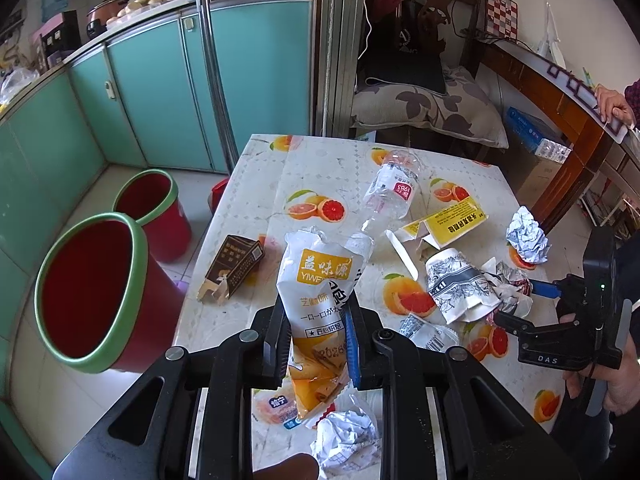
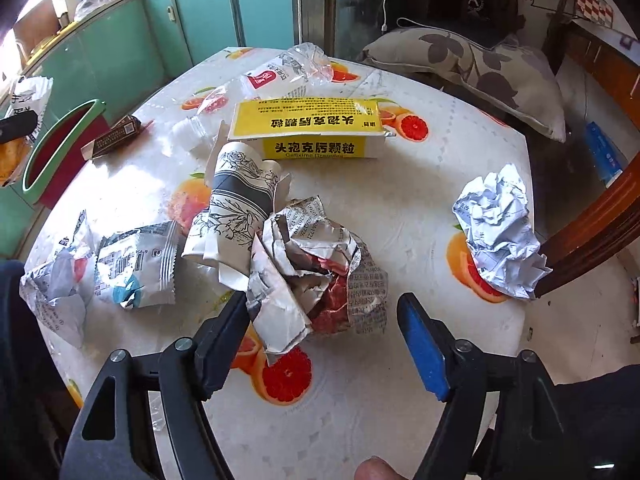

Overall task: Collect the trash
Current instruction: 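Carry the snack bag to the bin while the right tool grasps the foil wrapper, then drop the snack bag from the left tool while the right tool carries the wrapper over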

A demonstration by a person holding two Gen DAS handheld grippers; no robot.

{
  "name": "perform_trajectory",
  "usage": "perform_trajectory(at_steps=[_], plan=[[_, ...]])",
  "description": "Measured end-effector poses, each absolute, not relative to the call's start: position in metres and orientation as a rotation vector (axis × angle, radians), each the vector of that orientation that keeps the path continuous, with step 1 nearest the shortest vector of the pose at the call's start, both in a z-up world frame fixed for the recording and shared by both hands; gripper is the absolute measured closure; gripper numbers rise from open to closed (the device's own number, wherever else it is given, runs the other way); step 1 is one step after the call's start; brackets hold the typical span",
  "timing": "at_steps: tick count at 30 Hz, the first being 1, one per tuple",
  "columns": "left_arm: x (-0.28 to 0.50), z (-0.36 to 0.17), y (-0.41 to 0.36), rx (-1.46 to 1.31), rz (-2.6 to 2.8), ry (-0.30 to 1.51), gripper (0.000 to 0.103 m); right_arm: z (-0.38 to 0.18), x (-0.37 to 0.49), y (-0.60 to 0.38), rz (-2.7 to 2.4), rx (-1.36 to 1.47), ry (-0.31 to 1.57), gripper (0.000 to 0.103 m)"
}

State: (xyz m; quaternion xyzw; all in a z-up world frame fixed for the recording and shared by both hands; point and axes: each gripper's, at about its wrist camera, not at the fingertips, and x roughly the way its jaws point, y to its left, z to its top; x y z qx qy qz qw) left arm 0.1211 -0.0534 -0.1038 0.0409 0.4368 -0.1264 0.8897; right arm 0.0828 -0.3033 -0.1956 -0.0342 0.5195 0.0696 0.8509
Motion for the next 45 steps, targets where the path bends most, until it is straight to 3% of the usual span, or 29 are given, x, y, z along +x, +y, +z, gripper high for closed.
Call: perform_trajectory(at_steps=[3, 4, 18, 28, 45], plan=[[0.121, -0.104, -0.054, 0.091, -0.261, 0.909, 0.082, -0.192, 0.080, -0.308, 0.154, -0.068, 1.083, 0.034], [0.121, -0.103, -0.053, 0.088, -0.262, 0.907, 0.082, -0.190, 0.079, -0.310, 0.159, -0.060, 1.081, 0.049], [0.125, -0.085, -0.043, 0.070, -0.251, 0.855, 0.082, -0.106, 0.059, -0.308, 0.115, 0.009, 0.923, 0.051], [0.147, -0.056, 0.022, 0.039, -0.136, 0.771, 0.082, -0.035, 0.090, -0.221, 0.171, 0.007, 0.775, 0.051], [0.181, -0.111, 0.202, -0.044, 0.190, 0.855, 0.082, -0.032, 0.147, -0.044, 0.388, -0.037, 0.769, 0.051]])
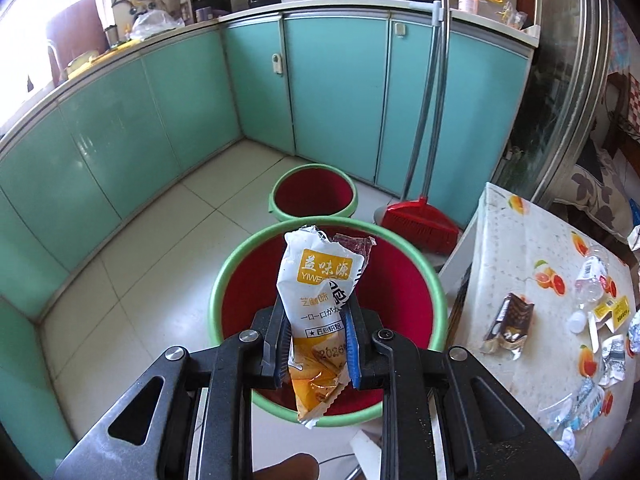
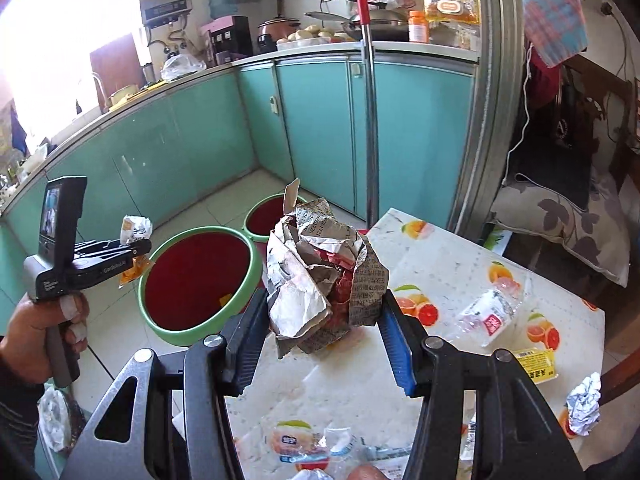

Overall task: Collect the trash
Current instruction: 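Drop the snack bag from the left tool while the right tool carries the wrapper over, then open the right tool to drop the foil wrapper into the bin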

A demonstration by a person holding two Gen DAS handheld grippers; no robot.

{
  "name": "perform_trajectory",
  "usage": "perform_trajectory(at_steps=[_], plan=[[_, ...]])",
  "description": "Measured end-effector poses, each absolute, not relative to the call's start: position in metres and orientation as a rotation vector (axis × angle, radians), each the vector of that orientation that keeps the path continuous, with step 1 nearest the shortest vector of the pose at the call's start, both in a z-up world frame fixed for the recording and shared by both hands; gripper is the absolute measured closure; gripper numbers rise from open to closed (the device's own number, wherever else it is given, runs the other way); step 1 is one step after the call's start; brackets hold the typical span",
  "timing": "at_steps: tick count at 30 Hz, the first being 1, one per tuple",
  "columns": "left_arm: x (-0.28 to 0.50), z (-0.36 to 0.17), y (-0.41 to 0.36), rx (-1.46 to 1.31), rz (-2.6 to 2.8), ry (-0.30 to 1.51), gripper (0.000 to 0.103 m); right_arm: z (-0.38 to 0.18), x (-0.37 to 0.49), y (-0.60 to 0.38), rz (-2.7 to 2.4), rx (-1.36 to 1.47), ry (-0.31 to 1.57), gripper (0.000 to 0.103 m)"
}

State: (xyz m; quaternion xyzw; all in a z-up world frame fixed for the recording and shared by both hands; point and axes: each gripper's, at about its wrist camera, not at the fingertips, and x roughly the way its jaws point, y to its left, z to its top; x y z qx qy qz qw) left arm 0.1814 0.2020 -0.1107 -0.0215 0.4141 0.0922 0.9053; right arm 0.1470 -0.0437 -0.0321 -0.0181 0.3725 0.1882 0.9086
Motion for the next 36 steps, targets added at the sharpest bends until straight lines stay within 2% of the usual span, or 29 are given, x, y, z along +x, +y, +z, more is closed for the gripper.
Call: perform_trajectory(at_steps=[5, 7, 9, 11, 21, 30, 33, 36], plan=[[0.192, -0.133, 0.220, -0.095, 0.159, 0.900, 0.082, -0.038, 0.156, -0.004, 0.424, -0.062, 0.780, 0.051], [0.195, -0.139, 0.221, -0.109, 0.145, 0.911, 0.075, -0.039, 0.159, 0.009, 0.435, -0.074, 0.782, 0.051], [0.195, -0.142, 0.221, -0.116, 0.145, 0.912, 0.030, -0.040, 0.161, 0.020, 0.447, -0.084, 0.785, 0.051], [0.195, -0.141, 0.222, -0.118, 0.146, 0.894, 0.023, -0.042, 0.163, 0.027, 0.458, -0.093, 0.787, 0.051], [0.164, -0.124, 0.262, -0.141, 0.294, 0.809, 0.017, -0.054, 0.188, 0.097, 0.569, -0.127, 0.793, 0.051], [0.120, -0.109, 0.313, -0.205, 0.406, 0.752, 0.013, -0.095, 0.214, 0.176, 0.657, -0.185, 0.848, 0.051], [0.114, -0.108, 0.324, -0.214, 0.420, 0.756, 0.013, -0.109, 0.221, 0.197, 0.643, -0.223, 0.857, 0.043], [0.110, -0.107, 0.330, -0.217, 0.431, 0.758, 0.013, -0.117, 0.225, 0.207, 0.645, -0.223, 0.872, 0.031]])
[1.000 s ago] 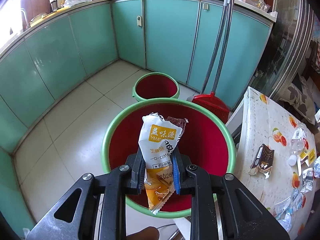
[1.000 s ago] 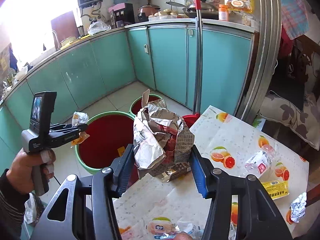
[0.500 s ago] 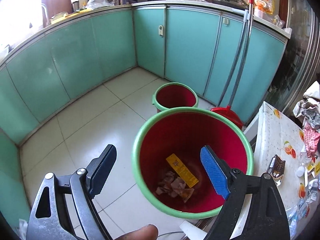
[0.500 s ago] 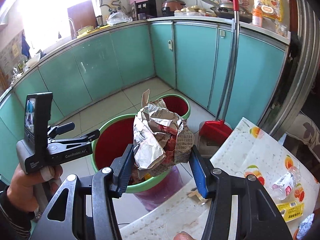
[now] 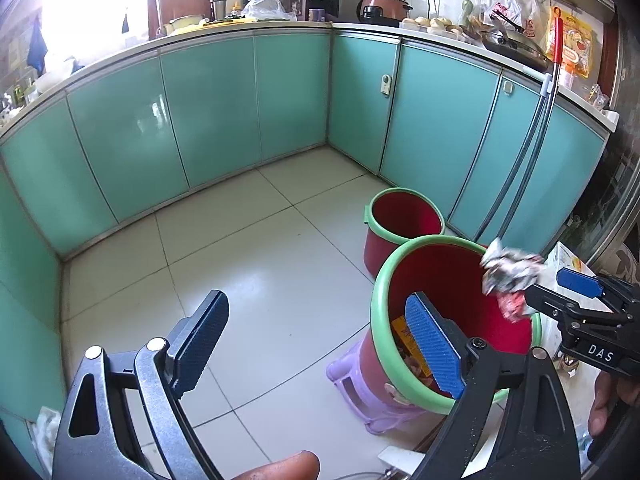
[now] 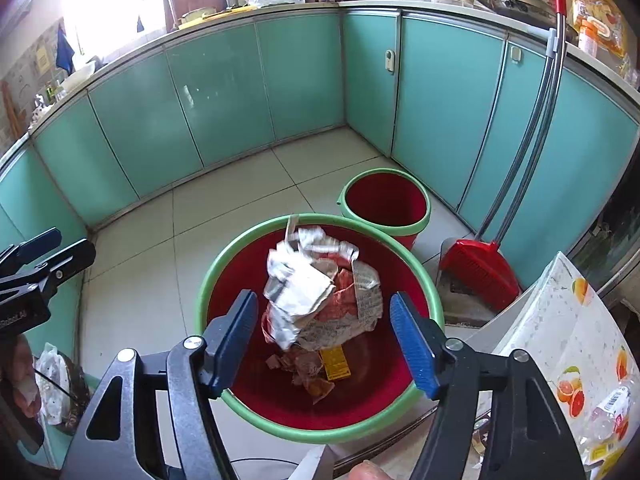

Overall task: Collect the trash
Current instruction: 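Open the right tool to drop the foil wrapper into the bin, then grasp the brown cigarette box with the left tool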

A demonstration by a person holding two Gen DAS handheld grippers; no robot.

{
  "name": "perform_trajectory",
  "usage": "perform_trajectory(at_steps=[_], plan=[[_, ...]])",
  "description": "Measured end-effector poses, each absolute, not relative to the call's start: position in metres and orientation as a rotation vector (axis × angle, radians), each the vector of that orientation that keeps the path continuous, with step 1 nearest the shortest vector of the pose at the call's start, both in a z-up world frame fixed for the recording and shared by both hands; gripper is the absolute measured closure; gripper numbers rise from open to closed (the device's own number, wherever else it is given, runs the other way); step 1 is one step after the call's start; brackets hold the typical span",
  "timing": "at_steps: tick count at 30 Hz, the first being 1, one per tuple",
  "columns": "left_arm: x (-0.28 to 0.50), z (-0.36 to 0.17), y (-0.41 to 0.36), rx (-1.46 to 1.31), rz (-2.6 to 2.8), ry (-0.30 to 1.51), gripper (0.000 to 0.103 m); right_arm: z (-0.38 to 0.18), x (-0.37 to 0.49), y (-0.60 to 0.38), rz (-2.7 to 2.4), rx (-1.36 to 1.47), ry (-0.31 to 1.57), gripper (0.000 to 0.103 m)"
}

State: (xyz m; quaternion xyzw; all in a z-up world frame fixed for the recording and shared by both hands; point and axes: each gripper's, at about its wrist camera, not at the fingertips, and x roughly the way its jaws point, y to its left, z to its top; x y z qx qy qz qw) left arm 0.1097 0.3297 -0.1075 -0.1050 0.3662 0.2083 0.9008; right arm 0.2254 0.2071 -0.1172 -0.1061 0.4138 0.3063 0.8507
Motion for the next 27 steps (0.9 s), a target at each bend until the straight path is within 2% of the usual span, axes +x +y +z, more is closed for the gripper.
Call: perform_trajectory(at_steps=[2, 10, 11, 12, 18, 27], plan=[[0.107, -0.108, 0.332, -0.223, 0.445, 0.758, 0.012, -0.119, 0.226, 0.210, 0.641, -0.235, 0.874, 0.018], [0.104, -0.103, 0.324, -0.220, 0.433, 0.748, 0.012, -0.102, 0.213, 0.193, 0.624, -0.230, 0.832, 0.018], [0.105, -0.101, 0.321, -0.218, 0.425, 0.744, 0.011, -0.098, 0.210, 0.188, 0.619, -0.230, 0.822, 0.018], [0.106, -0.099, 0.317, -0.215, 0.416, 0.741, 0.000, -0.094, 0.207, 0.182, 0.612, -0.226, 0.814, 0.018], [0.111, -0.083, 0.277, -0.146, 0.333, 0.706, 0.000, -0.066, 0.178, 0.130, 0.555, -0.189, 0.761, 0.017], [0.124, -0.071, 0.182, -0.048, 0.105, 0.714, 0.000, -0.042, 0.128, 0.009, 0.364, -0.138, 0.732, 0.003]])
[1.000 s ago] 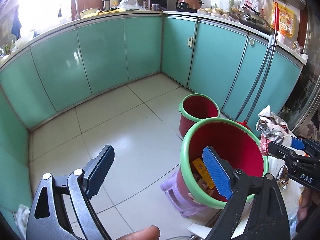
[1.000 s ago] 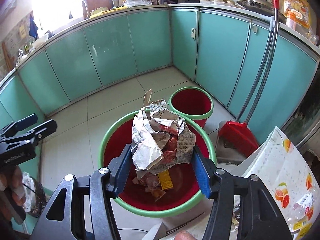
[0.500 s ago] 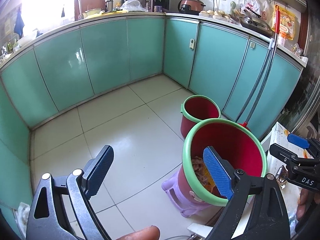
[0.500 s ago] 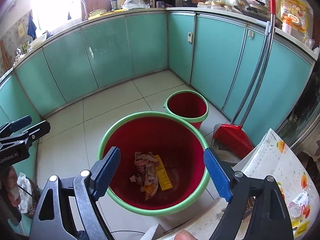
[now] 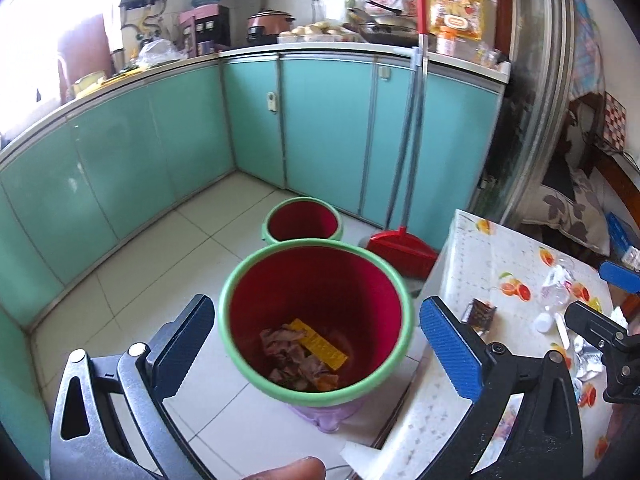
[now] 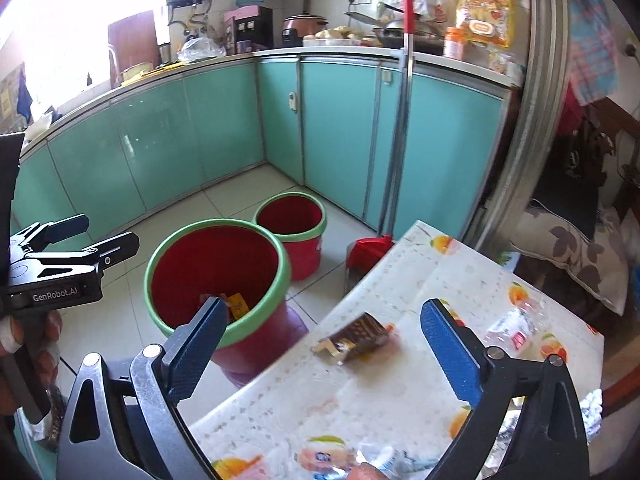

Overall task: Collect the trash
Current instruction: 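Grasp the brown cigarette box with the left tool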

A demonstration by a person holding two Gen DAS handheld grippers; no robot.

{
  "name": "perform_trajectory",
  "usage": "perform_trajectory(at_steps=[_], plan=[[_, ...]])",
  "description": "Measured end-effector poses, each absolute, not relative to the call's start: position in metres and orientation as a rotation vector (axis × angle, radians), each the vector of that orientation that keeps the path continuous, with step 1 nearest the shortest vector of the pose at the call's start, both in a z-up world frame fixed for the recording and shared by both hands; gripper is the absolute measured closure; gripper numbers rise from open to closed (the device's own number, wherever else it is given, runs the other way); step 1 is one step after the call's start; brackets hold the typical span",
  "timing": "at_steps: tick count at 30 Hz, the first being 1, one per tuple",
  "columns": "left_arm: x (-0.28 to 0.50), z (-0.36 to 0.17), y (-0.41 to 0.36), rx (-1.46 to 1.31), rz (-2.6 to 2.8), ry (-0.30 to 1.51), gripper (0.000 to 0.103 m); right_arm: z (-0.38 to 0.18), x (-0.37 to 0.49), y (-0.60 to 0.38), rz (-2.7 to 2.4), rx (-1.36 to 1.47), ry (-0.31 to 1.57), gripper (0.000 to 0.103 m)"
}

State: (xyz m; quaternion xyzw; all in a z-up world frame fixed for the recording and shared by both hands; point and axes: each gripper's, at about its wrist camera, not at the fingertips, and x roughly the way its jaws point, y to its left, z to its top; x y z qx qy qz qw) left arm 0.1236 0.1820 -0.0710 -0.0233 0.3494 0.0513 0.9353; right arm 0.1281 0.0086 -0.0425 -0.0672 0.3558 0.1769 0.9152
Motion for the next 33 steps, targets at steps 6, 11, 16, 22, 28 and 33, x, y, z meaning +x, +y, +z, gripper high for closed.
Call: perform_trajectory(at_steps=[6, 11, 16, 22, 28, 33], plan=[[0.136, -0.076, 0.114, 0.002, -0.069, 0.765, 0.000, -0.041, 0.103, -0.084, 0.203, -0.081, 0.749, 0.001], [0.148, -0.092, 0.060, 0.062, -0.167, 0.826, 0.000, -0.044, 0.087, -0.155, 0.086, -0.036, 0.771, 0.001], [0.171, -0.117, 0.016, 0.134, -0.205, 0.893, 0.000, -0.046, 0.077, -0.208, -0.002, -0.002, 0.781, 0.001], [0.198, -0.152, -0.012, 0.192, -0.220, 0.971, 0.000, -0.052, 0.067, -0.254, -0.069, 0.020, 0.797, 0.001], [0.224, -0.189, -0.019, 0.230, -0.198, 1.069, 0.000, -0.059, 0.067, -0.279, -0.108, 0.043, 0.820, 0.001], [0.230, -0.206, -0.020, 0.237, -0.196, 1.112, 0.000, -0.067, 0.072, -0.290, -0.130, 0.066, 0.843, 0.001]])
